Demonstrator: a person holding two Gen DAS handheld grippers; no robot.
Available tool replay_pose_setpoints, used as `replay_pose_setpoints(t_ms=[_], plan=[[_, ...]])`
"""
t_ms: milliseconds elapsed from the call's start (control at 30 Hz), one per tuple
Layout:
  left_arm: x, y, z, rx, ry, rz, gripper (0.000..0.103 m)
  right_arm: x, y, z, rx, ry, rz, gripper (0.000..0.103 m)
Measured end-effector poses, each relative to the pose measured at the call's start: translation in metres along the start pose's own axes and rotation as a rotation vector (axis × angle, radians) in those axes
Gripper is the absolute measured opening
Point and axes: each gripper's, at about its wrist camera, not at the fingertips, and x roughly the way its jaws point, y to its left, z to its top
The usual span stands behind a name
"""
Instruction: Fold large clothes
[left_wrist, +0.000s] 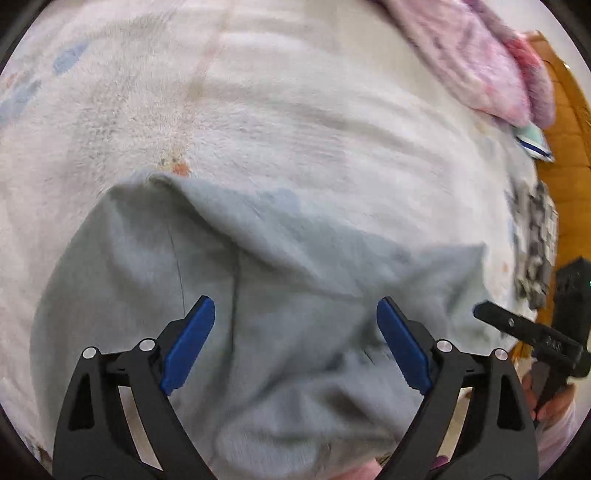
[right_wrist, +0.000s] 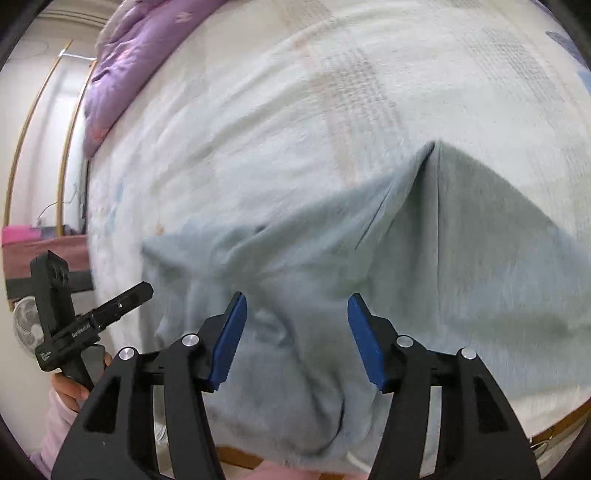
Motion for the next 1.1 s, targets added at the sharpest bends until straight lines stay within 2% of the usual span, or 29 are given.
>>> replay_pose_setpoints(t_ms=[67, 133, 233, 267, 300, 333, 367, 400, 467, 533, 633, 733, 767, 867, 933, 1000, 1033, 1067, 1100], plan=[[0.018, 0.01, 0.007, -0.033, -0.002, 0.036, 0.086, 0.015, -0.013, 0.006, 0.025, 0.001, -0.018, 0.054], [0.027, 0.02, 0.004, -0.061, -0.045, 0.078, 0.074, 0.026, -0.022, 0.008, 0.068, 0.006, 0.019, 0.054], [0.039, 0.023, 0.005, -0.05, -0.08, 0.066, 0.064, 0.041, -0.035, 0.013, 0.123, 0.009, 0.106, 0.054], [0.039, 0.022, 0.004, -0.04, -0.092, 0.068, 0.053, 0.042, -0.035, 0.014, 0.118, -0.001, 0.129, 0.046], [0.037, 0.021, 0.003, -0.031, -0.108, 0.062, 0.041, 0.041, -0.036, 0.014, 0.113, -0.004, 0.144, 0.03], [0.036, 0.018, 0.002, -0.033, -0.119, 0.045, 0.023, 0.039, -0.038, 0.014, 0.119, -0.003, 0.153, 0.021], [0.033, 0.02, 0.004, -0.057, -0.122, 0.052, 0.012, 0.04, -0.038, 0.018, 0.143, -0.005, 0.177, 0.016], [0.03, 0.021, 0.006, -0.073, -0.127, 0.042, 0.01, 0.034, -0.036, 0.02, 0.161, -0.025, 0.208, 0.013], [0.021, 0.014, 0.012, -0.084, -0.158, -0.001, 0.007, 0.024, -0.022, 0.033, 0.126, -0.061, 0.191, 0.012], [0.013, 0.001, 0.024, -0.048, -0.187, 0.001, 0.006, 0.013, -0.011, 0.052, 0.096, -0.097, 0.169, 0.012], [0.006, -0.017, 0.051, 0.009, -0.222, 0.024, 0.006, 0.012, -0.009, 0.08, 0.121, -0.116, 0.156, 0.011], [0.023, -0.025, 0.082, -0.011, -0.184, 0.052, 0.006, 0.025, -0.012, 0.105, 0.137, -0.097, 0.117, 0.011], [0.023, -0.01, 0.082, -0.009, -0.175, 0.065, 0.006, 0.029, -0.015, 0.11, 0.131, -0.092, 0.099, 0.011], [0.058, -0.013, 0.096, 0.011, -0.125, 0.124, 0.007, 0.05, -0.025, 0.116, 0.151, -0.045, 0.048, 0.011], [0.058, -0.014, 0.096, 0.005, -0.132, 0.125, 0.01, 0.054, -0.025, 0.115, 0.167, -0.03, 0.037, 0.011], [0.051, -0.02, 0.096, 0.011, -0.107, 0.12, 0.024, 0.049, -0.021, 0.114, 0.186, 0.013, 0.044, 0.016], [0.046, -0.02, 0.094, 0.021, -0.094, 0.149, 0.062, 0.046, -0.02, 0.113, 0.191, 0.026, 0.05, 0.023], [0.038, -0.023, 0.092, 0.035, -0.101, 0.196, 0.083, 0.037, -0.019, 0.109, 0.193, 0.027, 0.054, 0.037], [0.031, -0.026, 0.088, 0.05, -0.121, 0.212, 0.083, 0.024, -0.018, 0.102, 0.183, 0.009, 0.027, 0.048]])
